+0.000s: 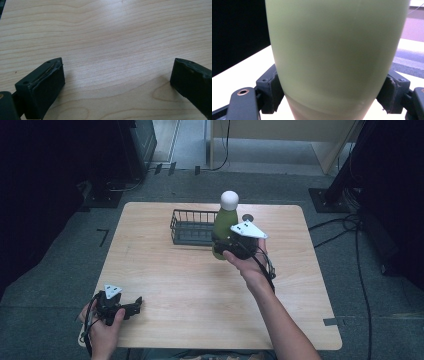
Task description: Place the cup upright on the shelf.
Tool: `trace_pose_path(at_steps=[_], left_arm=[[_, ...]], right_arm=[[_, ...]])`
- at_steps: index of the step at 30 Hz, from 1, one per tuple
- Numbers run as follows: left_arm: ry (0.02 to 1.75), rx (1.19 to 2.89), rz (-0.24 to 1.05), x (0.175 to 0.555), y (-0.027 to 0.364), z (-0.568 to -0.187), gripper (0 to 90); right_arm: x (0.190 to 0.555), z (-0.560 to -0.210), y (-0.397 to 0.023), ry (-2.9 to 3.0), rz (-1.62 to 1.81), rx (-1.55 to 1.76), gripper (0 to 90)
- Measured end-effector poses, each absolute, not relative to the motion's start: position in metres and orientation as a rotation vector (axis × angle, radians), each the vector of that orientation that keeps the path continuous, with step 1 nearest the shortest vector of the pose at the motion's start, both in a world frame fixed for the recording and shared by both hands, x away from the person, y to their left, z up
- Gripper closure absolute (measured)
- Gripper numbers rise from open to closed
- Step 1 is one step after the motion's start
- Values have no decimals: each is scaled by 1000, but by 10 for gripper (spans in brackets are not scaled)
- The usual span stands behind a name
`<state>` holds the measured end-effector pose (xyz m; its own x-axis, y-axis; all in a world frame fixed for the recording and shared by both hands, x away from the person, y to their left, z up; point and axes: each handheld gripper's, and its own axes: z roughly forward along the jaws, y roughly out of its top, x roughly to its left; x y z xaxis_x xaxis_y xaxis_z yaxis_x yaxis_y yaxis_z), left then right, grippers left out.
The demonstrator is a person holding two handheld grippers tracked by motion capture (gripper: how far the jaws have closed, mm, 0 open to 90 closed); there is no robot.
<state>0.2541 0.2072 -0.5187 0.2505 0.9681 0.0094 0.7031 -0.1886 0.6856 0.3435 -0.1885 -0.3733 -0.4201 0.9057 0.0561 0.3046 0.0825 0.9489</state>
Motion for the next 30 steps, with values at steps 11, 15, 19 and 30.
trace_pose_path(at_steps=[11,15,19,30], left_arm=[[1512,1968,610,254,207,-519,0],[1513,1967,610,254,207,-519,0],[1510,1969,609,254,207,-519,0],[1509,1970,609,254,207,-519,0]], right_arm=[[366,-359,-193,1731,1368,1225,206],[373,-354,-193,1723,1356,1229,205],[381,-350,-192,1717,1356,1230,206],[402,-342,-185,1706,1333,1240,205]])
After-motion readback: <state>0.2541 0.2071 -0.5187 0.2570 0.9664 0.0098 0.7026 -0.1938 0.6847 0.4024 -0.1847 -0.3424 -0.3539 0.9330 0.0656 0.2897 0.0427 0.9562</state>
